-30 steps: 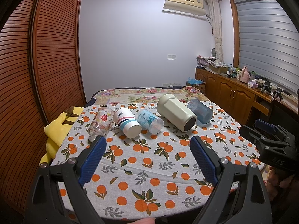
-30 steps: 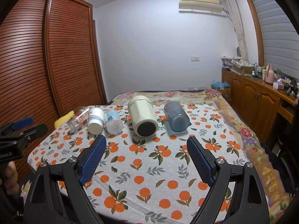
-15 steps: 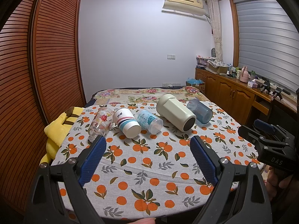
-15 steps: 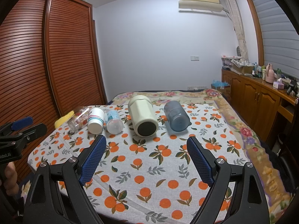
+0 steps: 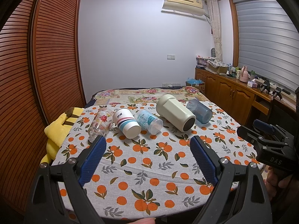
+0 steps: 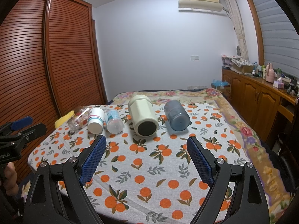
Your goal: Flip cup upright
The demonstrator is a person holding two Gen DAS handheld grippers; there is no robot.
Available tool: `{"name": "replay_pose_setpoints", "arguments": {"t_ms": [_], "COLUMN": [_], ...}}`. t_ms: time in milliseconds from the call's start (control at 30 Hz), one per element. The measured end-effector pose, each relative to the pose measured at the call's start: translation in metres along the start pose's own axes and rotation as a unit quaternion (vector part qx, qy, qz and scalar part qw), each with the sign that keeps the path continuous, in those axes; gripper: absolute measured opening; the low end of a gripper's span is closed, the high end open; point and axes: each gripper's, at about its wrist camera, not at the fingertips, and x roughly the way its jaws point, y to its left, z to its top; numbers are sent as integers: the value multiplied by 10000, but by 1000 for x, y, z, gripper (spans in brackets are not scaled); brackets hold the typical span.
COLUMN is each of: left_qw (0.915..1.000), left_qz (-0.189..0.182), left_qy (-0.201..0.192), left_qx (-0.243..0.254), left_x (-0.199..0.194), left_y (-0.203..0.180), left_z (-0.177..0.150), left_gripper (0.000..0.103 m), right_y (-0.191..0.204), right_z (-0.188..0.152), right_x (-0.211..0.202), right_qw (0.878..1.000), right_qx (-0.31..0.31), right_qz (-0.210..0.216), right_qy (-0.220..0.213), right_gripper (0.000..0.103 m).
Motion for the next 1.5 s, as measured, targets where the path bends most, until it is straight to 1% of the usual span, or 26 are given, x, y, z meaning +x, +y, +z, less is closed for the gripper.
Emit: {"name": "replay_pose_setpoints", "arguments": {"t_ms": [833, 1000, 1100, 1233, 1500], "left_qw": [10000, 9998, 9995, 9987, 9956], "left_qz": [-11, -39, -83, -190, -259], "left_qy": [7, 173, 295, 480, 899], "left_qx": [11, 1, 13, 30, 108], "left_x": [-4, -2, 7, 27, 74], "left_y": [-4, -7, -6, -3, -5], "left_z": [2, 2, 2, 4, 18], "left_gripper": [92, 92, 92, 92, 92], "right_y": [-1, -1, 1, 0, -12], "right_z": [-1, -1, -9, -9, 5], "right_x": [0, 2, 6, 21, 59], "right_qw": [10000, 10000, 9999, 9997, 9989], "right_qx": [7, 10, -7, -53, -84], "right_qz": [10, 23, 34, 65, 215], "right_qy": [24, 60, 97, 237, 419], "right_gripper": [90, 90, 90, 90, 89]}}
